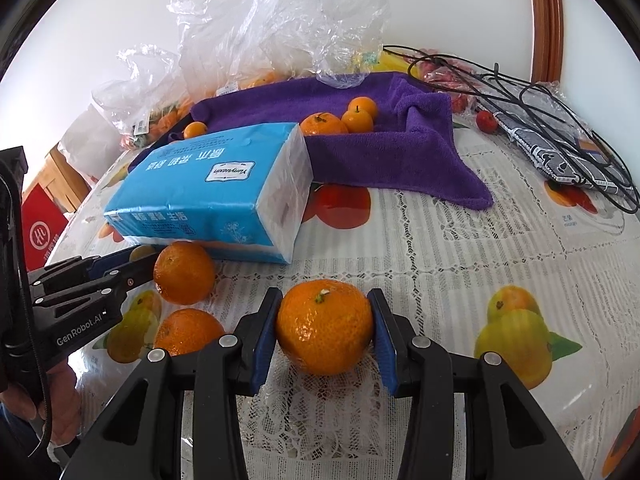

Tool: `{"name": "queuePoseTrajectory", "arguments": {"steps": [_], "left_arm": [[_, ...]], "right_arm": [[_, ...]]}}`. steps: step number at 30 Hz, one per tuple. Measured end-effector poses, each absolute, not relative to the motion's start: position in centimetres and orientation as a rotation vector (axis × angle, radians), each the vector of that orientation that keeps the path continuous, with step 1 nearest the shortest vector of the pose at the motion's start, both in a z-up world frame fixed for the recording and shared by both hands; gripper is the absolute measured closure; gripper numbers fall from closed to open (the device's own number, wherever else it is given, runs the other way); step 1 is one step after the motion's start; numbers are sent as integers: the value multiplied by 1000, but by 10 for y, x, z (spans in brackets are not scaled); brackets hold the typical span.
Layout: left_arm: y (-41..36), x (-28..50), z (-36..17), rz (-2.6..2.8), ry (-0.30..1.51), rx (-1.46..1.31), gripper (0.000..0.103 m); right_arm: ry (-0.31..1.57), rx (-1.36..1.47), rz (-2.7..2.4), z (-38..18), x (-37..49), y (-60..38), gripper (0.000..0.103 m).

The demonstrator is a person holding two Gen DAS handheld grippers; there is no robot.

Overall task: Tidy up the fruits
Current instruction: 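Grasp the small yellow-brown fruit with the left gripper, then carry the held orange and yellow-brown fruit over the tissue pack toward the towel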

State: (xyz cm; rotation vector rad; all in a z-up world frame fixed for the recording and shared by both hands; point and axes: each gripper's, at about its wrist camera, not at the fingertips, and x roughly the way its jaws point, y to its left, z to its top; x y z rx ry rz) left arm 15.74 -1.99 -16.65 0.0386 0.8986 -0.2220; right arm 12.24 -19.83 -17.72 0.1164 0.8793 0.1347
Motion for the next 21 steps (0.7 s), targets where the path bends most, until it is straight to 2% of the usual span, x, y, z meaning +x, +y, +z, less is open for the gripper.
{"name": "queuePoseTrajectory", "arguments": {"steps": [21], "left_arm": [[-9, 157, -166, -259, 893, -49, 79]], "right_arm": [[888, 53, 105, -177, 124, -190, 60]]}}
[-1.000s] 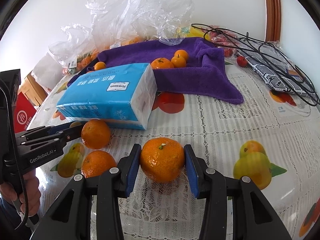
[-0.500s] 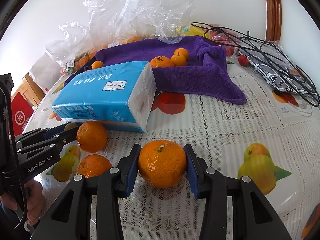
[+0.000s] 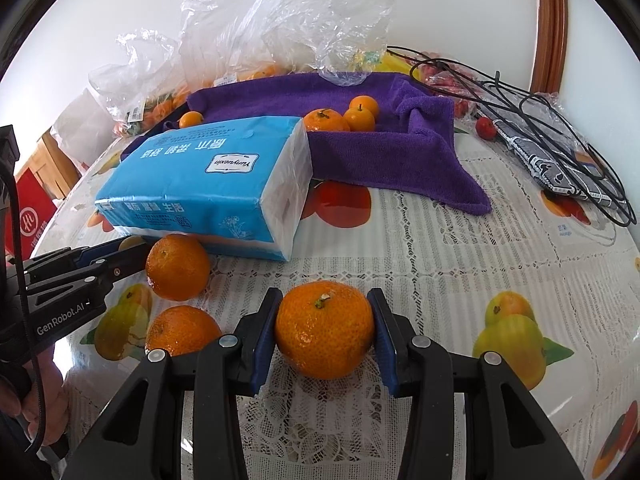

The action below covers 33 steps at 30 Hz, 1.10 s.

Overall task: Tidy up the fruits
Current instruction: 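Carry the held orange and yellow-brown fruit over the tissue pack toward the towel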

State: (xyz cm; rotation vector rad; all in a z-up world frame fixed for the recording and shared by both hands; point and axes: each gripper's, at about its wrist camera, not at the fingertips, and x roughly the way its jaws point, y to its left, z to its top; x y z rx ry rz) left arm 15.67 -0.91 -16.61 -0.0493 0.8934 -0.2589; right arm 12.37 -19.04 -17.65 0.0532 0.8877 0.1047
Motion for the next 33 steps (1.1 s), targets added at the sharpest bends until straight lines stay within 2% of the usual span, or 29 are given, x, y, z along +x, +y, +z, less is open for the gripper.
{"name": "queuePoseTrajectory", "arguments": {"steps": [33], "left_arm": [[-8, 138, -152, -306, 874, -54, 79]], "right_arm": [[845, 45, 103, -164, 113, -186, 61]]}}
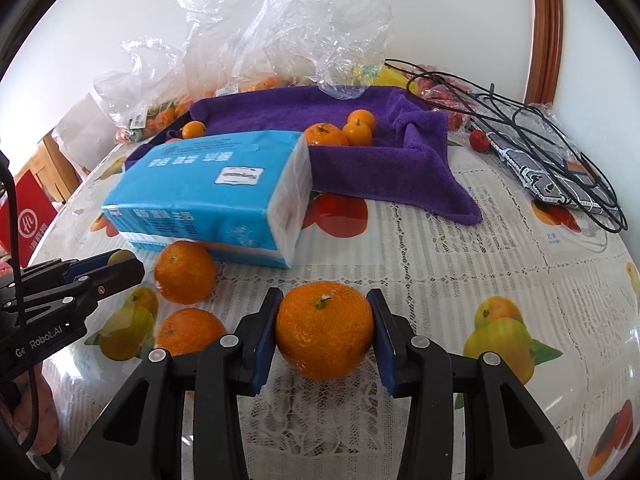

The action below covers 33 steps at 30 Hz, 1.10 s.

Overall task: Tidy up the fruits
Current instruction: 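Carry the held orange and yellow-brown fruit over the tissue pack toward the towel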

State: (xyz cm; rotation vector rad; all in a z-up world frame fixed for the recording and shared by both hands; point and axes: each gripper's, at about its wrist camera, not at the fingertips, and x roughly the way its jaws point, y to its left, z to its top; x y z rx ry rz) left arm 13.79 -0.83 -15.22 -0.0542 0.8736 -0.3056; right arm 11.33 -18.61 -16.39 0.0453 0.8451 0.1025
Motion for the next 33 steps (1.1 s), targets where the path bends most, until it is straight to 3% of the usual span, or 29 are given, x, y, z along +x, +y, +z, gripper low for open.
{"name": "queuePoseTrajectory", "arguments": {"steps": [33], "left_arm": [[16, 149, -109, -281, 837, -93, 79]], "right_arm": [[748, 49, 128, -111, 132, -173, 61]]}}
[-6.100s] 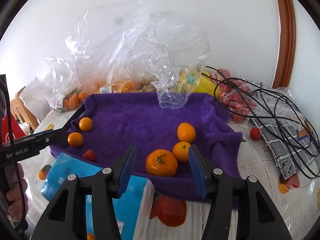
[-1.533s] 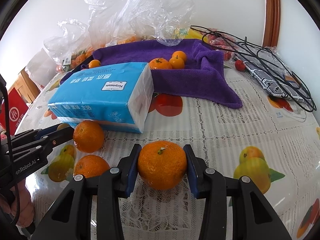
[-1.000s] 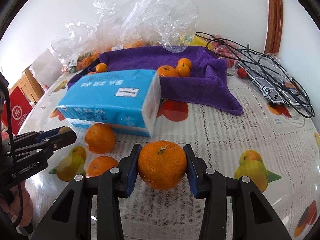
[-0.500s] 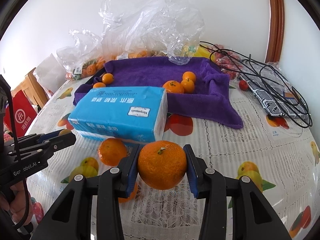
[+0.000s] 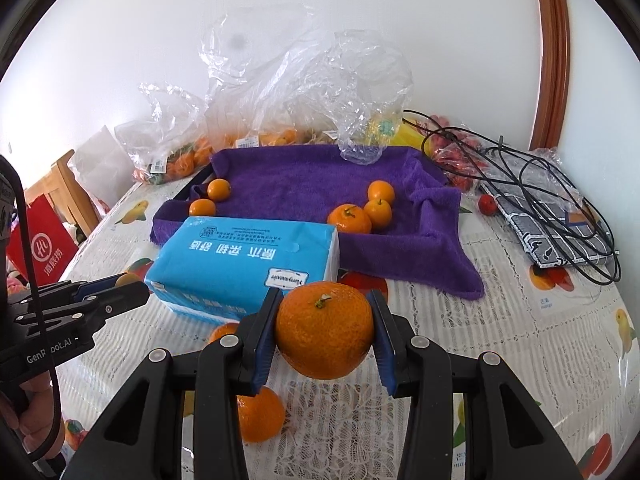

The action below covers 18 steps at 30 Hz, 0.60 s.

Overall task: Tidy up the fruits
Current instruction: 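Carry the held orange and yellow-brown fruit over the tissue pack toward the towel, then lower both held fruits onto the purple towel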

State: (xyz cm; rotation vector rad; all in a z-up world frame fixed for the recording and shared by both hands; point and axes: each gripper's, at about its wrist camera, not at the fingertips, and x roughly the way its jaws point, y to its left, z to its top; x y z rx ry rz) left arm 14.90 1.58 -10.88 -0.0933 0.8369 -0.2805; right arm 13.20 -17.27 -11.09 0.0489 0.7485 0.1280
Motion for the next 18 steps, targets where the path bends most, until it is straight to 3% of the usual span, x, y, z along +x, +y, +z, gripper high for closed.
{"name": "queuePoseTrajectory", "arguments": {"steps": [18], "left_arm": [[16, 187, -86, -262, 810, -99, 79]], "right_arm": [[710, 53, 160, -94, 168, -165, 61]]}}
